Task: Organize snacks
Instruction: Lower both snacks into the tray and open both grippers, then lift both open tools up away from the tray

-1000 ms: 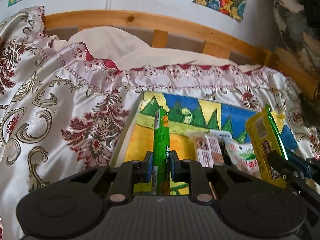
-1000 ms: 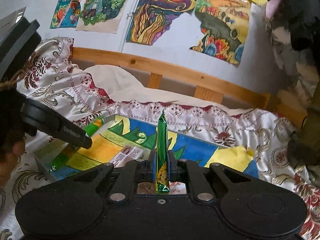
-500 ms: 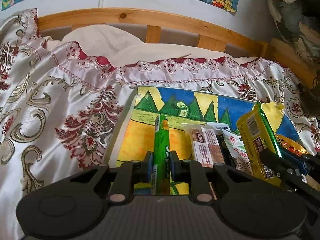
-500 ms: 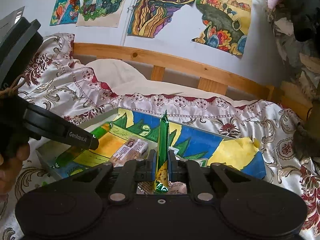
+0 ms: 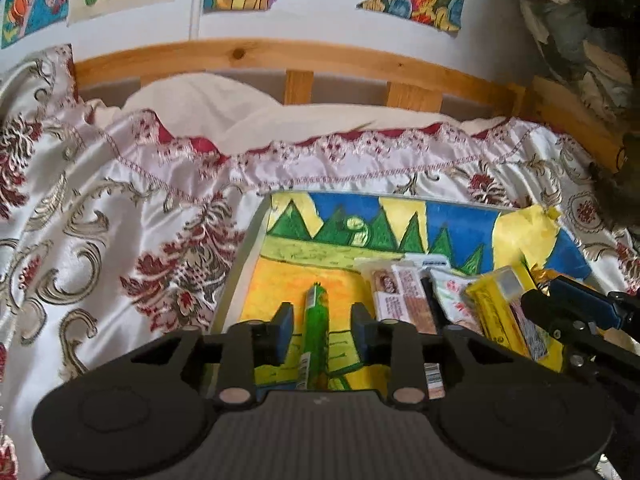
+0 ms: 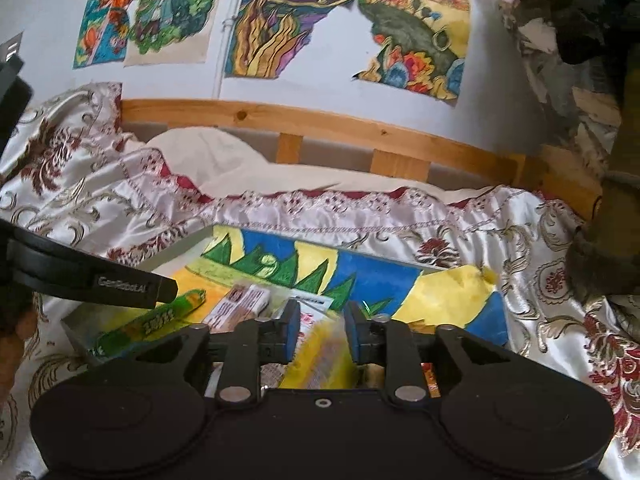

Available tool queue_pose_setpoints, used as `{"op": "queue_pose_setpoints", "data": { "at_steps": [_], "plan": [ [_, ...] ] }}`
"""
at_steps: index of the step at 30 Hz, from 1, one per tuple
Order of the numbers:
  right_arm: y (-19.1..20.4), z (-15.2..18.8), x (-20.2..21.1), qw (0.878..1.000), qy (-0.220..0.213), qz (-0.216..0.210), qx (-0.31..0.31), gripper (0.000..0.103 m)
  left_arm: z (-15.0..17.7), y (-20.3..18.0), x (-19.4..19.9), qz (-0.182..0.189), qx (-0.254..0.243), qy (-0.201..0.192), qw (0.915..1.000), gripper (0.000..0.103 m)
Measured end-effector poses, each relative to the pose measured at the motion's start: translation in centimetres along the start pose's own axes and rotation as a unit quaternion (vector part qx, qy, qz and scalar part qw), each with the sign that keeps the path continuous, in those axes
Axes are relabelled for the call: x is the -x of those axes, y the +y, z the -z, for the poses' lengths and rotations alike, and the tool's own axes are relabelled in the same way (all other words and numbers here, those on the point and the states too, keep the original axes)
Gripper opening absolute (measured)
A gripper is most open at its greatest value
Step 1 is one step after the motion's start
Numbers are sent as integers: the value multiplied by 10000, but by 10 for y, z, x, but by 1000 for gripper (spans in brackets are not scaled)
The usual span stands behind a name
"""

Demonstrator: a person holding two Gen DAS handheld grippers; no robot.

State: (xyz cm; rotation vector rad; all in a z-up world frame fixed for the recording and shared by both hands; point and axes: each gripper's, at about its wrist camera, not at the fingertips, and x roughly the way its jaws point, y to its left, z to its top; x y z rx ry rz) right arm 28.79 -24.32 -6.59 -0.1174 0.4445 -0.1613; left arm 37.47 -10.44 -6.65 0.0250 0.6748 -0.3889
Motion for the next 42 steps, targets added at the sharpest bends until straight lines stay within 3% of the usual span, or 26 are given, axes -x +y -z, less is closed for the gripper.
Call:
{"op": "queue_pose_setpoints", "data": {
  "at_steps": [3,5,8,15,22,29,42],
  "plan": [
    [-6,-6,10,9999,-119,59,-89,32,-5,-1,12,-77,93,-109,9999,51],
    [-12,-11,20,9995,-234,112,-199,40,-8,-2,22,-194,118,-225,9995,66],
    [-20,-19,37,9982,-436,154,-381,53,-12,-4,41,-357,121,-481,9981,79],
    [-37,-31,89,9938,-931,125,-592,78,-19,-8,95,-461,62,-1116,9927,99],
    [-50,-31,144,9877,-1363,135,-755,97,-9,-13,154,-378,271,-1746,9835,102],
    [-52,-11,194,9860,-1521,9,-688,102,11,-21,201,-914,-69,-2196,9713,103],
    [-41,28,260,9906,-1172,-16,-706,102,68,-27,256,-985,-185,-1727,9799,103]
  ]
}}
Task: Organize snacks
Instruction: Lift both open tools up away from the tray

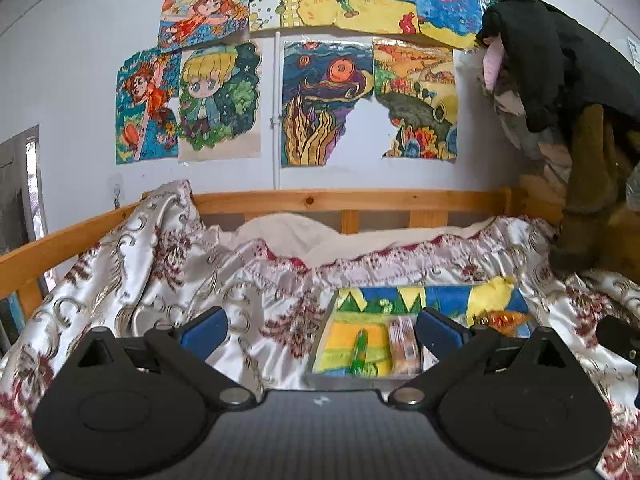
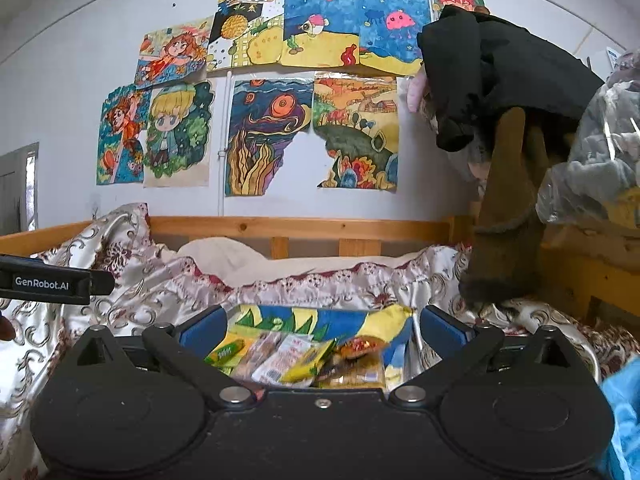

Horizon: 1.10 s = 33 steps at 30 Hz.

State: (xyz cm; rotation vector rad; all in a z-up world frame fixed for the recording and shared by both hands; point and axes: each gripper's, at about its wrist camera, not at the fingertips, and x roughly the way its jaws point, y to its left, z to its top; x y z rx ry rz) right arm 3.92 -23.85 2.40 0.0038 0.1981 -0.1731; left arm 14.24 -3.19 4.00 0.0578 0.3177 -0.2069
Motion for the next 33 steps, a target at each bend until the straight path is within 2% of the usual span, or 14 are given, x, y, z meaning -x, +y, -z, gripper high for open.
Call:
{"op": "queue_pose_setpoints", "data": {
  "at_steps": [9,13,20,30,33],
  "plan": [
    [9,16,40,9993,358,-66,-80,102,21,2,36,-71,-40,342,9994,103],
    [11,23,50,9978,576,-145,-282,102,34,1,48,57,52,596,9982,103],
    [18,32,64,9961,851,-60,-227,102,51,0,63,-27,-61,892,9960,103],
    [24,43,61,9902,1392,8,-78,102,68,7,62,-438,-109,1668,9850,102],
    [24,45,55,9874,1575,3,-152,102,71,9,56,-417,-117,1981,9792,102]
  ]
}}
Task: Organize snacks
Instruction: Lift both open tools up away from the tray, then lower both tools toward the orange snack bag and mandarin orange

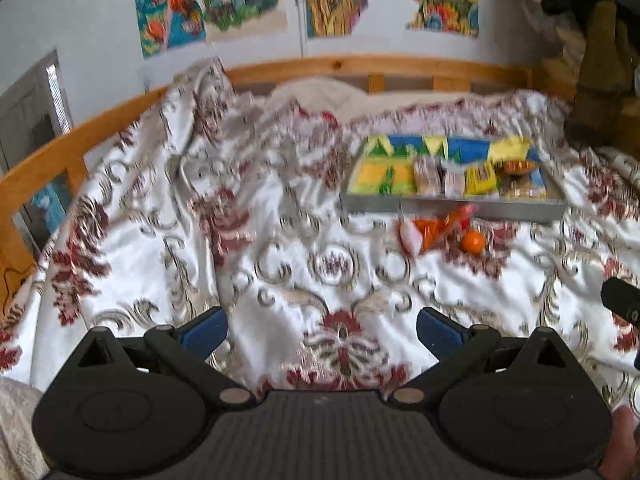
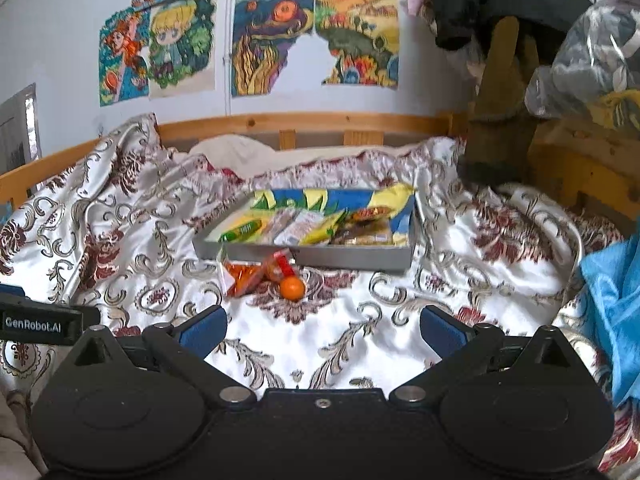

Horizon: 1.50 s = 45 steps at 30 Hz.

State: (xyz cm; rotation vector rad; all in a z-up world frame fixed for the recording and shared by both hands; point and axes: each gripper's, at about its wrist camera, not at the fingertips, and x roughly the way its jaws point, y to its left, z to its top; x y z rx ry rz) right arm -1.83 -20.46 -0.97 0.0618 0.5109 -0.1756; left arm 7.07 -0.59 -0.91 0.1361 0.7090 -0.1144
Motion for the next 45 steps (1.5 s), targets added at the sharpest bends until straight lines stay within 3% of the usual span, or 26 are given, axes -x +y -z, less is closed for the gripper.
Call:
{"op": "queue_pose_setpoints", "data": {
  "at_steps": [4,12,21,24,31,39,45],
  "plan": [
    [0,0,-5,9999,93,-47,-62,102,-4,-3,-7,189,-176,316,9992,102],
    [-9,-5,-16,9987,293,-21,-423,102,-25,-6,-18,322,-386,323,9982,102],
    [-16,-27,-42,9971,612,-105,-449,102,-43,-10,-55,582,-522,611,9951,102],
    [-17,-39,-50,9982,509,-85,-300,102,-49,-6,-65,989,-265,523,9934,102],
    [-20,-56,-76,9987,368,-252,260,102,-61,-5,-88,1388,63,440,9893,103],
    [-15,-50,-118,9959,155,-347,816,102,-70,-18,-131,1703,-208,399,9844,102],
    [-6,-47,-140,9872,-38,-439,1531,102,-68,-31,-158,1892,-569,235,9800,102]
  ]
}}
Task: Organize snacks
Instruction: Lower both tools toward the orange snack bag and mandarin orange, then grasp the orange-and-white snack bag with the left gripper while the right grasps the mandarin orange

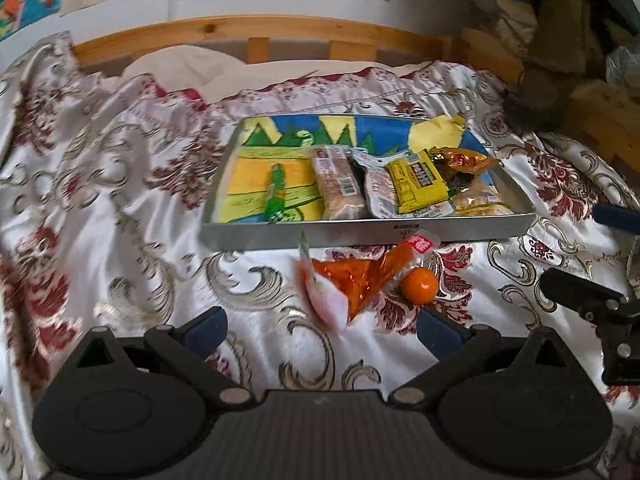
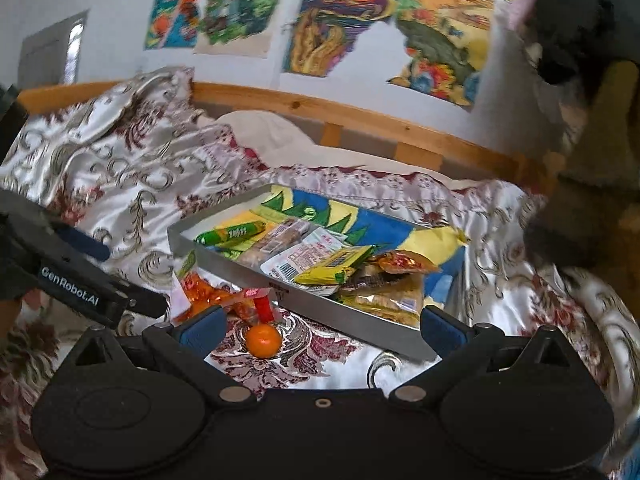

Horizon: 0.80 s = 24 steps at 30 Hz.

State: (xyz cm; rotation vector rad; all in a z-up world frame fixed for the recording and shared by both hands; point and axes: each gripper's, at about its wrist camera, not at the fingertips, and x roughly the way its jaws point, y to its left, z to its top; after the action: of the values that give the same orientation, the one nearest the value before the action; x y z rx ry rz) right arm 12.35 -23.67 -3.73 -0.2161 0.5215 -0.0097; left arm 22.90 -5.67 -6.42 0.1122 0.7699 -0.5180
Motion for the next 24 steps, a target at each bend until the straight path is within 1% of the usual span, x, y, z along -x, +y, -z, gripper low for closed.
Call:
{"op": "queue_pose_setpoints", "data": {
  "at_steps": [3,5,8,11,13,16,18,20,24],
  "plan": [
    [0,4,-17,9996,217,-96,183,102,-1,-2,-11,99,-166,-41,9998,102],
    [0,8,-28,9988,406,-190,180,102,-3,-4,-18,81,-285,-75,9995,102],
    [2,12,-42,9980,565,-249,165,100,-7,-4,-29,123,-370,-70,9992,102],
    [5,16,-54,9971,697,-258,172,98,-9,-5,-41,345,-450,11,9984,102],
    [7,19,-59,9974,692,-174,136,97,-9,-3,-49,633,-472,71,9969,102],
    [11,22,-66,9971,718,-247,90,93,-7,-2,-58,833,-405,156,9956,102],
    [15,23,-68,9971,692,-271,153,93,-8,-2,-62,881,-374,197,9952,102],
    [18,23,-72,9968,711,-304,214,93,-9,-2,-64,932,-356,158,9949,102],
    [23,25,-78,9959,785,-367,243,90,-12,1,-70,874,-232,175,9958,100]
  ]
}}
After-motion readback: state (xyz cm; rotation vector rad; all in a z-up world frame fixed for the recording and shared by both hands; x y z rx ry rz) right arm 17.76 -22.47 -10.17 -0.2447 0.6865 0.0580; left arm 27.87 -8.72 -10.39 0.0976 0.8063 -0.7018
